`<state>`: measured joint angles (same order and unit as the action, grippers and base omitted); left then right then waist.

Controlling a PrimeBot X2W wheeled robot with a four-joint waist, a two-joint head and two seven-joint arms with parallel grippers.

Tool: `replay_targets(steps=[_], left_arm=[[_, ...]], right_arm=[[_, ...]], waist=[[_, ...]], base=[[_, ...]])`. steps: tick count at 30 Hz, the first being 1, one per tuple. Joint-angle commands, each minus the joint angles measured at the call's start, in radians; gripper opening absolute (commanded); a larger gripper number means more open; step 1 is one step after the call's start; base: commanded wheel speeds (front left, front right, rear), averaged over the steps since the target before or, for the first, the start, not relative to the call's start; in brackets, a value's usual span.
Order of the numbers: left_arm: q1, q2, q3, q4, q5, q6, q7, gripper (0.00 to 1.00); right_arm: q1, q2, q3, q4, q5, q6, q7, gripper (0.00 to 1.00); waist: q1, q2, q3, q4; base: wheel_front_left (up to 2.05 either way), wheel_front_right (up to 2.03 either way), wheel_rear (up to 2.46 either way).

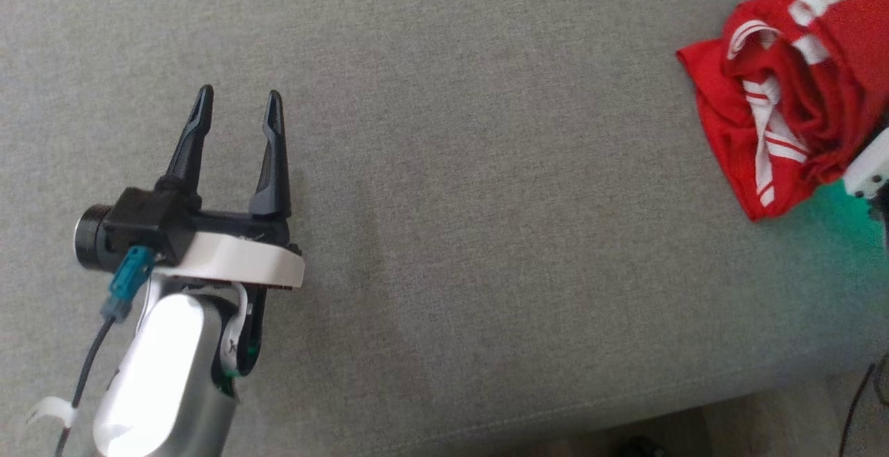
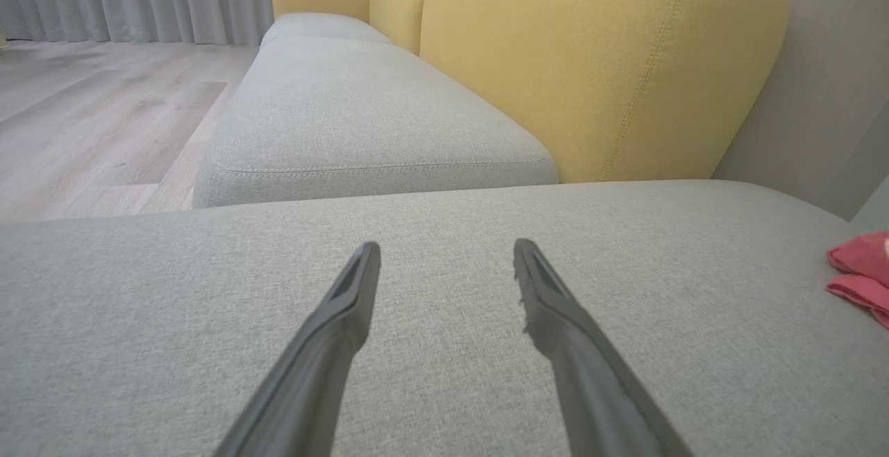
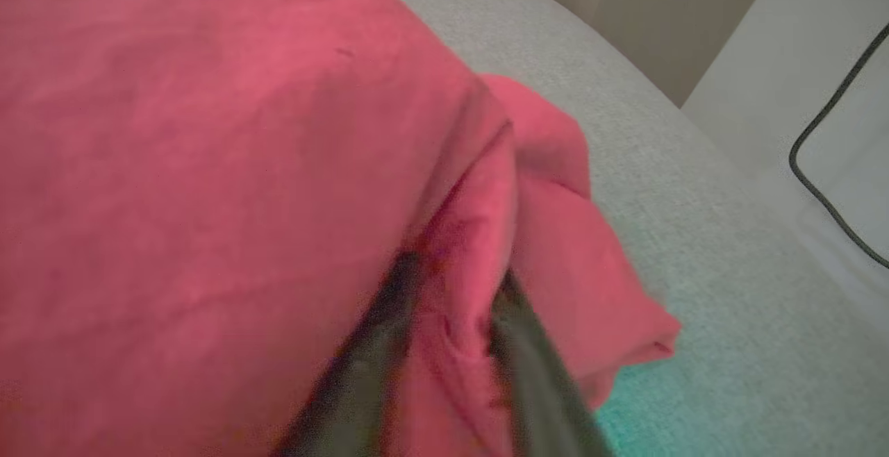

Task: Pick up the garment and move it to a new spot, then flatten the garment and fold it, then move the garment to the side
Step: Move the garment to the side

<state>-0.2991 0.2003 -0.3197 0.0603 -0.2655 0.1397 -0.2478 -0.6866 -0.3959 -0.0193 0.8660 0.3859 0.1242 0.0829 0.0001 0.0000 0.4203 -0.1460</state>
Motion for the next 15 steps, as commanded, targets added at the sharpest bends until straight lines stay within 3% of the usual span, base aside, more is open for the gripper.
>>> replay_targets(steps=[1,8,15], left_arm=[[-0.027,0.018,0.025,-0.029,0.006,-0.003,-0.006,1.00],[0.000,0.012,0.018,-0.006,-0.004,-0.003,-0.009,1.00],[0.060,0.008,0.021,0.009,-0.017,0.012,-0.010,1.00]], right_arm=[[-0.005,-0.017,0.003,-0.017,-0.003,0.007,-0.015,1.00],[0.060,-0.013,-0.009,-0.089,-0.012,0.007,-0.093,1.00],[0.211,0.034,-0.046,-0.369,-0.065,0.007,-0.146,1.00]], waist=[[-0.0001,0.0000,-0.010,-0.004],[-0.0001,0.0000,-0.086,-0.018],[-0.0001,0.0000,-0.186,-0.011]], base=[[0.00,0.00,0.00],[0.00,0.00,0.00],[0.00,0.00,0.00]])
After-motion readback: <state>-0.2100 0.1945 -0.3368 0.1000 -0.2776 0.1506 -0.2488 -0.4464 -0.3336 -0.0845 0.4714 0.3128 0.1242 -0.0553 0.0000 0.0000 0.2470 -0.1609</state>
